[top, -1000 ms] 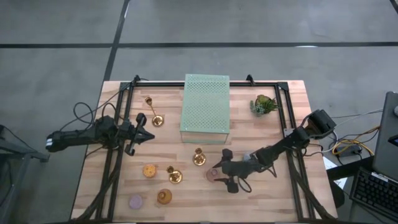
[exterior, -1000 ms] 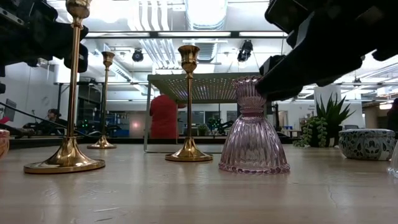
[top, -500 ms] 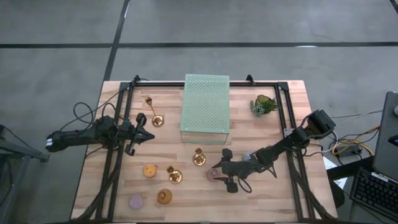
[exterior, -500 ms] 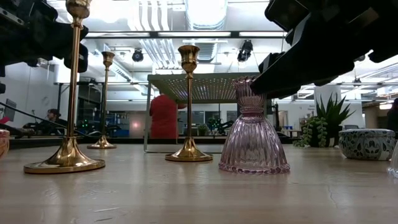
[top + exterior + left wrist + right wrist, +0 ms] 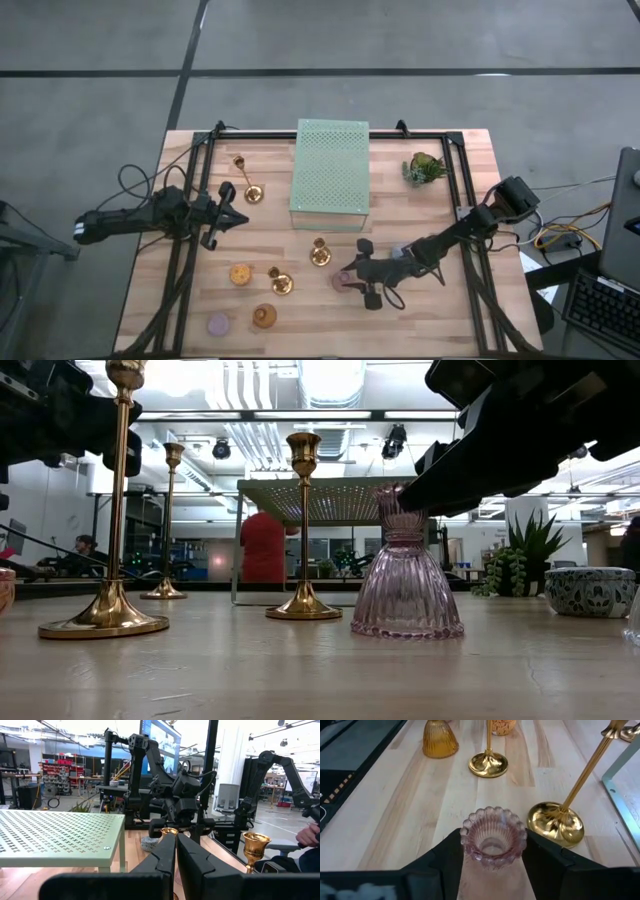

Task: Stock candles on shelf
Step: Put the pink candle vase on the shelf

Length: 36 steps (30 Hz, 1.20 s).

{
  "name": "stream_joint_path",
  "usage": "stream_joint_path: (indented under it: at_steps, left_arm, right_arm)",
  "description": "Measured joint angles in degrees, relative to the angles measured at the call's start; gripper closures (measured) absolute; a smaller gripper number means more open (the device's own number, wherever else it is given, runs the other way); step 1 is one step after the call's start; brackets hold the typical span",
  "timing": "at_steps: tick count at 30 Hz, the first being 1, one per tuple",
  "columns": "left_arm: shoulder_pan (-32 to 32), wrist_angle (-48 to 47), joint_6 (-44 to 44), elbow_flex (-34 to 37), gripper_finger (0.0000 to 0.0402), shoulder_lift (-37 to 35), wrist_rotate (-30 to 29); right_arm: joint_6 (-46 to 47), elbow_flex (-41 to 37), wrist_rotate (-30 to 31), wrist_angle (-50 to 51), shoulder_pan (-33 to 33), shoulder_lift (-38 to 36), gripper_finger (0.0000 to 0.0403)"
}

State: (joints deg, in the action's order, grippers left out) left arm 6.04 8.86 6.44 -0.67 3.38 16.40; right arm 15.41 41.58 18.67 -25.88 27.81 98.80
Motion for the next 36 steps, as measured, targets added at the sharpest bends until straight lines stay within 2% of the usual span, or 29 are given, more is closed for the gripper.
stream_joint_path:
  at_steps: [23, 28, 36]
  left_arm:
    - [0.02, 0.00, 0.00, 0.00, 0.0381, 0.00, -0.02]
    - [0.00, -0.01, 0.00, 0.01, 0.0381, 0.00, 0.00]
    - [0.00, -0.48, 0.00, 0.00, 0.0381, 0.00, 0.00]
  right_arm:
    - [-0.95, 2.75, -0.53, -0.09, 0.04, -1.00, 0.0236]
    - [0.72, 3.15, -0.74, 0.55, 0.04, -4.43, 0.0236]
    - [4.40, 3.15, -0.66, 10.20, -0.07, -15.87, 0.0237]
